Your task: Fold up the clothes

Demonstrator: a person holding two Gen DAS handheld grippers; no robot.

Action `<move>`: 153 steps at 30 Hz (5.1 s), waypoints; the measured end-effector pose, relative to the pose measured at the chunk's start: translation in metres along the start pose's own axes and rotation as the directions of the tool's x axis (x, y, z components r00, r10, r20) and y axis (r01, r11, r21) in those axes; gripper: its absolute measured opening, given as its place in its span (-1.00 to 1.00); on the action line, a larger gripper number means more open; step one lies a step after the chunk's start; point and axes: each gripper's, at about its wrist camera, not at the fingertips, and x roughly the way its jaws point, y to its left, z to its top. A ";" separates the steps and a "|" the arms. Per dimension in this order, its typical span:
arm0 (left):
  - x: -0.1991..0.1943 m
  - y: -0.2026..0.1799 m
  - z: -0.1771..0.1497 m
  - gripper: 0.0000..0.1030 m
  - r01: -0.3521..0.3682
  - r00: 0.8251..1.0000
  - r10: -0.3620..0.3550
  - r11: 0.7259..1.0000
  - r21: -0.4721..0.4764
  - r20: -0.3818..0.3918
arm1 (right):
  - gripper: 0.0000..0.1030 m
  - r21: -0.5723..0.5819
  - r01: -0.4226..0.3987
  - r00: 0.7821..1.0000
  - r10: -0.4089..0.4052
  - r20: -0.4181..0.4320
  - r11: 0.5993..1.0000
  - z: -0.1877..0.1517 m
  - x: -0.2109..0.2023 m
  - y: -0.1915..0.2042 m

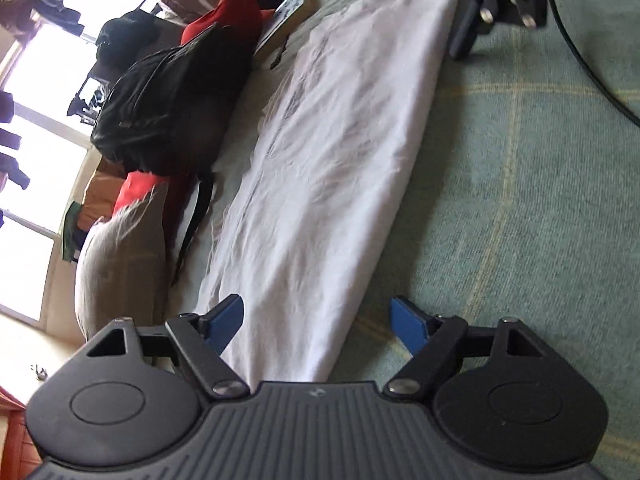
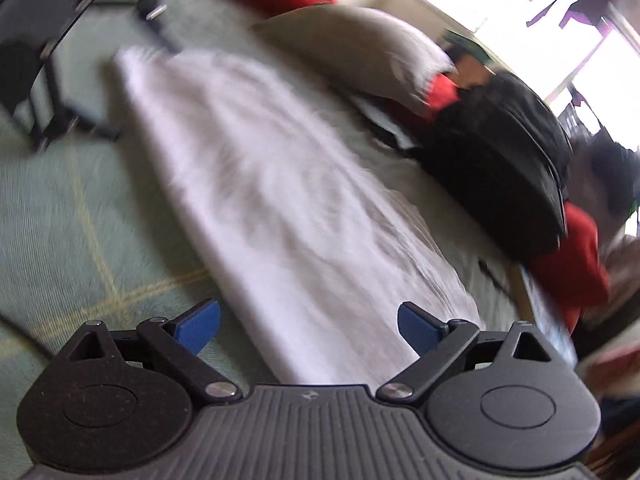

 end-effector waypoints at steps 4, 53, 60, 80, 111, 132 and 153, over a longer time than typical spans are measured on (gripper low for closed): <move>0.009 -0.002 0.009 0.57 -0.028 1.000 0.028 0.998 0.063 0.003 | 0.99 -0.119 0.054 0.999 -0.053 0.007 0.991 0.010 0.011 0.019; 0.067 -0.024 -0.016 -0.94 -0.197 0.969 0.232 0.936 0.291 -0.090 | 0.07 -0.325 0.295 0.939 -0.335 -0.073 0.898 -0.016 0.049 0.018; 0.058 -0.002 -0.018 -0.96 -0.152 0.981 0.169 0.975 0.160 -0.097 | -0.75 -0.265 0.209 0.967 -0.240 -0.090 0.941 -0.016 0.047 0.010; -0.016 -0.011 -0.014 -1.00 -0.184 0.978 0.198 0.969 0.168 -0.069 | -0.89 -0.176 0.180 0.980 -0.191 -0.050 0.968 -0.014 -0.014 0.005; -0.133 -0.128 -0.043 -0.96 -0.131 0.986 0.145 0.979 0.158 -0.084 | -0.78 -0.128 0.041 0.995 -0.052 -0.081 0.991 -0.082 -0.120 0.110; -0.146 -0.049 -0.111 -0.37 0.131 0.981 -0.193 0.735 -0.665 -0.020 | 0.16 0.375 -0.269 0.962 0.266 0.062 0.887 -0.117 -0.132 0.041; -0.049 0.014 -0.097 0.50 0.157 0.973 -0.223 0.450 -0.879 0.060 | 0.52 0.675 -0.227 0.974 0.167 0.153 0.703 -0.145 -0.083 -0.018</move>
